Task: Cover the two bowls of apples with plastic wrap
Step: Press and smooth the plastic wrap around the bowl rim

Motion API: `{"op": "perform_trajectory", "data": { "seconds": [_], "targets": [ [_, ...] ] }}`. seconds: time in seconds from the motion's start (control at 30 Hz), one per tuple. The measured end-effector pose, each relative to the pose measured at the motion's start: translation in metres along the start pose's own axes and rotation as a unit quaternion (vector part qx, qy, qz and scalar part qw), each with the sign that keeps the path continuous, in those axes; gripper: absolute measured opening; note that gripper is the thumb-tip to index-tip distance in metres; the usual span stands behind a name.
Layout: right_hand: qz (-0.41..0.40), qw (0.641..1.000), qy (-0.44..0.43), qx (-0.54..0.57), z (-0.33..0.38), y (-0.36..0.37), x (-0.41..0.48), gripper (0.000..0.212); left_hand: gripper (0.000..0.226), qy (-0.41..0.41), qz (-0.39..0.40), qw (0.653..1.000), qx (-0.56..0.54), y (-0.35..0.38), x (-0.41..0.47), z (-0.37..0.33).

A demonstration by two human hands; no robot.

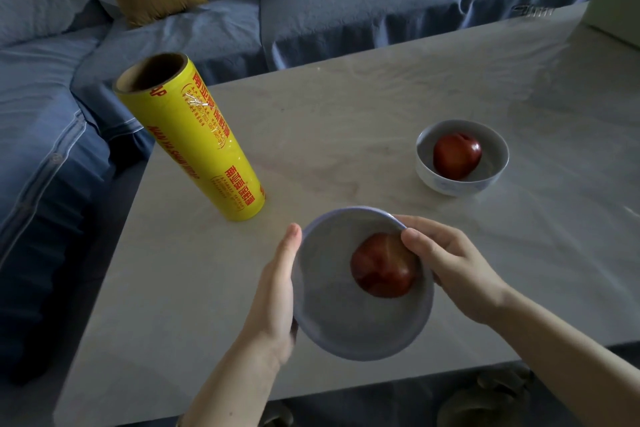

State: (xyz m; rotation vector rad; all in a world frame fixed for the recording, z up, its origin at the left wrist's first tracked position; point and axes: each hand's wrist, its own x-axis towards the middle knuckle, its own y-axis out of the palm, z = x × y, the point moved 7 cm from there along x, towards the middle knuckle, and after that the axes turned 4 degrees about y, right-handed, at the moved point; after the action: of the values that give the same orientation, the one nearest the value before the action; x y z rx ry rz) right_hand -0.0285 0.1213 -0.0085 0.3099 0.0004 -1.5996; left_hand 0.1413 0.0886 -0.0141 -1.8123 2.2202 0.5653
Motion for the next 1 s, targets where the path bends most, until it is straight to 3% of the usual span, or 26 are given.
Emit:
{"op": "perform_trajectory", "data": {
  "seconds": [0.1, 0.27, 0.37, 0.43, 0.5, 0.7, 0.87, 1.0],
  "targets": [
    [-0.011, 1.000, 0.010, -0.012, 0.000, 0.000, -0.006, 0.031, 0.060, 0.024, 0.028, 0.998, 0.042, 0.001, 0.003, -0.006],
    [0.013, 0.998, -0.002, -0.060, 0.011, 0.005, -0.010, 0.032, 0.068, 0.108, 0.034, 0.985, 0.131, 0.008, -0.001, -0.021],
    [0.066, 0.989, -0.016, -0.131, 0.025, 0.008, -0.013, 0.031, 0.061, 0.153, 0.005, 0.980, 0.129, 0.006, -0.007, -0.026],
    [0.063, 0.981, -0.032, -0.180, 0.038, 0.005, -0.013, 0.027, 0.067, 0.176, 0.008, 0.974, 0.145, 0.006, -0.010, -0.025],
    [0.058, 0.966, -0.037, -0.249, 0.051, 0.003, -0.008, 0.023, 0.059, 0.191, 0.005, 0.968, 0.165, 0.007, -0.012, -0.026],
    [0.171, 0.890, 0.056, -0.420, 0.054, 0.009, 0.009, 0.004, 0.045, 0.185, 0.021, 0.967, 0.172, 0.008, -0.009, -0.024],
    [0.260, 0.859, 0.117, -0.426, 0.042, 0.018, 0.005, 0.016, 0.056, 0.180, 0.071, 0.958, 0.212, 0.009, -0.007, -0.020],
    [0.256, 0.854, 0.085, -0.444, 0.037, 0.022, 0.002, 0.018, 0.055, 0.158, 0.098, 0.958, 0.217, 0.009, -0.010, -0.015]
  ]
}}
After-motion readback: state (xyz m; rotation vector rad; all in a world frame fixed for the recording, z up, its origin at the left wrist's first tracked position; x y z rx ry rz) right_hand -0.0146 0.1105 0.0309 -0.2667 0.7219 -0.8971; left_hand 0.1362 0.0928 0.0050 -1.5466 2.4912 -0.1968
